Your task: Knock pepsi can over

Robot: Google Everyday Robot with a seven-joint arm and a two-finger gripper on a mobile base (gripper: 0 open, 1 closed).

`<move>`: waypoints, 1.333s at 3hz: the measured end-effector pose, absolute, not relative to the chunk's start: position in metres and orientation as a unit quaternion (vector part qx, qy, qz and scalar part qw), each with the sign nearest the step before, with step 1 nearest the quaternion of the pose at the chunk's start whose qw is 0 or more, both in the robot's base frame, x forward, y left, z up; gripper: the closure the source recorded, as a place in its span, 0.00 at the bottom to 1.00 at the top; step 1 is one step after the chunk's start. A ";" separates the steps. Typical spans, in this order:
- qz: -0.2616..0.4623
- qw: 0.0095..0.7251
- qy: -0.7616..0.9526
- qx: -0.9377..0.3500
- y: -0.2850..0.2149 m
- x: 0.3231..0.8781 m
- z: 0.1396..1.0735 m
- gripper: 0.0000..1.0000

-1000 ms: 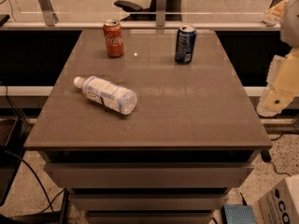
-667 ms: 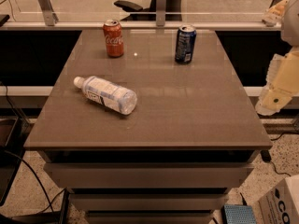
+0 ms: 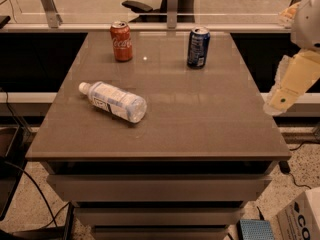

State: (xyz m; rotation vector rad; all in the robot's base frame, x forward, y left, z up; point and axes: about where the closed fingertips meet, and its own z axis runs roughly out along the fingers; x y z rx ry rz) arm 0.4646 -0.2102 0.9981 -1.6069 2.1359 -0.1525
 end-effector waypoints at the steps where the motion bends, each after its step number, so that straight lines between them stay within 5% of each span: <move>1: -0.044 0.240 0.775 -0.583 -0.212 0.483 0.994 0.00; 4: 0.015 0.279 0.771 -0.573 -0.212 0.564 0.973 0.00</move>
Offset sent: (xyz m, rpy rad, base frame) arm 0.0807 -0.0033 -0.0161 0.1411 0.0028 0.0333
